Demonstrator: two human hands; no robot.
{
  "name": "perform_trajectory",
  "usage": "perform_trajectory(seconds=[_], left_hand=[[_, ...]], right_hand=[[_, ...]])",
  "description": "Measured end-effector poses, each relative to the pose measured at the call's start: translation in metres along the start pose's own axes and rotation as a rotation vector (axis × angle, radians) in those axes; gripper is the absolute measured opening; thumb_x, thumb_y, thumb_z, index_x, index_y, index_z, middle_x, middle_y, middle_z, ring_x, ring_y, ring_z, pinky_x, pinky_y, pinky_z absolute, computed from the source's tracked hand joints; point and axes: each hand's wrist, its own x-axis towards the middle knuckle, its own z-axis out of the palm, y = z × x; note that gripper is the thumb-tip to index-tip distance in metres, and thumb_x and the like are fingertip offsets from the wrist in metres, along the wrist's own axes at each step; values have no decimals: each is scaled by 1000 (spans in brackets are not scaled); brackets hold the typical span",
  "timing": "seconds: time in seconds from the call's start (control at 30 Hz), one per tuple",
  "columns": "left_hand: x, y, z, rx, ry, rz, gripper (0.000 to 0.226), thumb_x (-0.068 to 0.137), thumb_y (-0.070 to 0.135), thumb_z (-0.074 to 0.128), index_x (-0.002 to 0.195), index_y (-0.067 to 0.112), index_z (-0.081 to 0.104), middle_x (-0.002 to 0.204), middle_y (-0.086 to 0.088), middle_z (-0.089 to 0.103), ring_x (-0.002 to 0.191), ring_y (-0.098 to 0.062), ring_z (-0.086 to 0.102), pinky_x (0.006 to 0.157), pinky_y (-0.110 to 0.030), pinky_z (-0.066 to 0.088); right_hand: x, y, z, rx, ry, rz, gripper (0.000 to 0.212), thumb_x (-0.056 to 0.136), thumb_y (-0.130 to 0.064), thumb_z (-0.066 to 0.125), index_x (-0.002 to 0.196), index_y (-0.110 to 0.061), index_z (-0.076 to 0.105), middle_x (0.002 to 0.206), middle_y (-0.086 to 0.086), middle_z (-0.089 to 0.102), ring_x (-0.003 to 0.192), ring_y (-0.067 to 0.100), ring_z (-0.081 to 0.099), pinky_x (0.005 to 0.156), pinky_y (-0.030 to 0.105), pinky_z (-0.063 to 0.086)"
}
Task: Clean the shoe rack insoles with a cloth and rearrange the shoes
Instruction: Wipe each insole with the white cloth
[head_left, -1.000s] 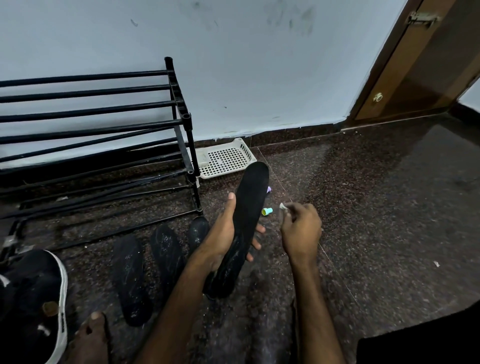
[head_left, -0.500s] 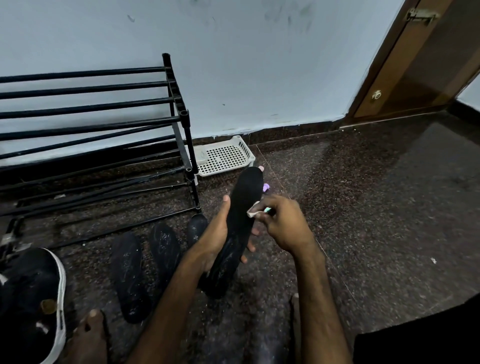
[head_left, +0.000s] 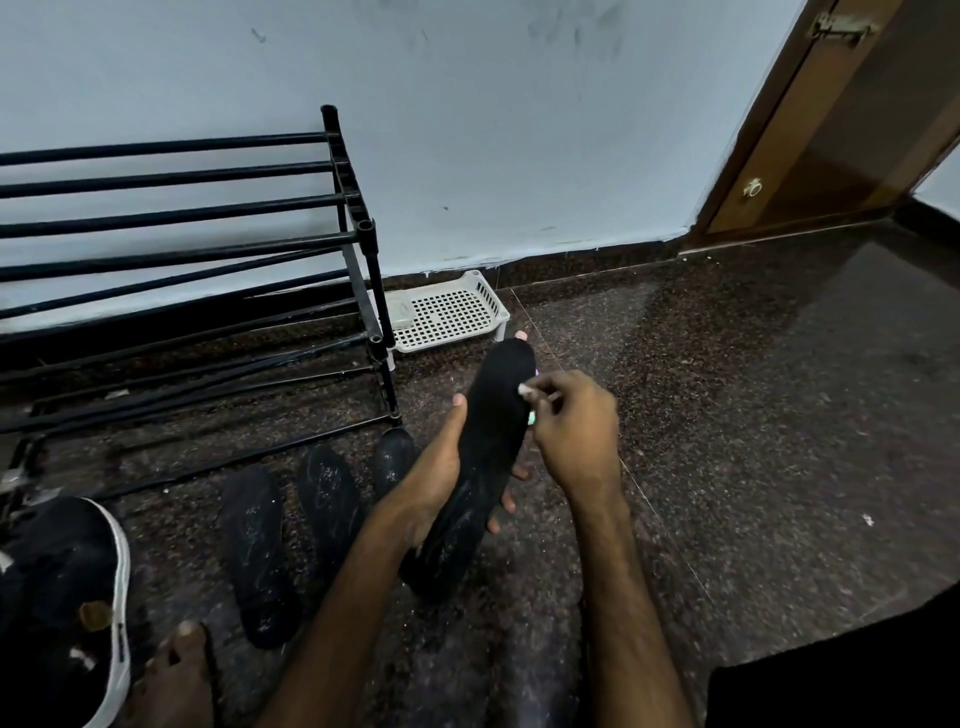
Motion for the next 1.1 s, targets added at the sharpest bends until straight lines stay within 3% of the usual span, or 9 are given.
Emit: perform_trajectory(seconds=[0.07,0.13,0.23,0.33,0.43,0.57,0.73,0.93,1.1], left_hand=[[-2,-1,3,75,-17,-20,86,95,70,13,120,5,64,90,-22,70,62,-30,63,49,-34,52],[-4,-1,5,103,-16,-10,75,97,68,15,122,18,64,99,-23,71,71,-39,65,56,-37,53],[-3,0,4,22,10,4,70,96,69,15,121,25,63,98,-24,69,64,-33,65,51,-35,52],[0,-2,-7,-57,-5,-15,85,94,71,12,120,7,62,92,-24,66,55,-28,61,44,-31,50],[1,-2,-17,-119,-45,-8,89,94,71,13,126,2,58,98,-25,66,58,-31,63,46,-35,53],[-1,0,-19,-242,-97,-22,91,93,73,12,123,4,62,98,-25,67,62,-33,65,50,-38,55],[3,-4,-18,-318,-124,-44,94,90,78,15,115,7,71,101,-23,68,68,-34,66,56,-42,56],[4,-5,-17,-340,-131,-50,94,91,76,14,111,7,74,99,-23,68,69,-34,66,55,-43,57],[2,-4,-19,-310,-154,-54,92,90,78,17,117,8,71,102,-24,67,69,-34,66,55,-44,58]], right_hand=[[5,-11,-1,81,159,45,12,90,-12,68,100,-15,74,98,-4,69,84,7,62,83,26,55],[8,-24,1,152,140,-27,13,89,-10,67,100,-15,74,98,-4,69,85,5,62,79,12,50],[2,-30,-1,207,-163,-106,10,87,-12,71,96,-17,75,93,-8,70,83,1,64,76,8,48],[-5,-7,-7,145,-432,-7,5,84,-14,76,88,-17,77,84,-6,74,72,4,66,70,19,53],[-3,19,-14,-20,-245,97,7,85,-16,74,89,-20,77,84,-9,73,69,-2,62,68,16,48],[1,28,-19,261,19,292,4,87,-19,72,90,-18,75,78,-9,71,72,2,65,60,7,46],[-9,22,6,604,-78,500,12,91,-10,65,83,-15,73,84,8,74,78,20,67,76,40,56],[-16,12,16,845,-203,551,17,93,-17,66,89,-1,69,76,12,69,67,21,62,66,35,53],[-14,15,11,880,-280,569,14,90,-6,68,97,6,67,72,12,69,60,20,61,56,29,50]])
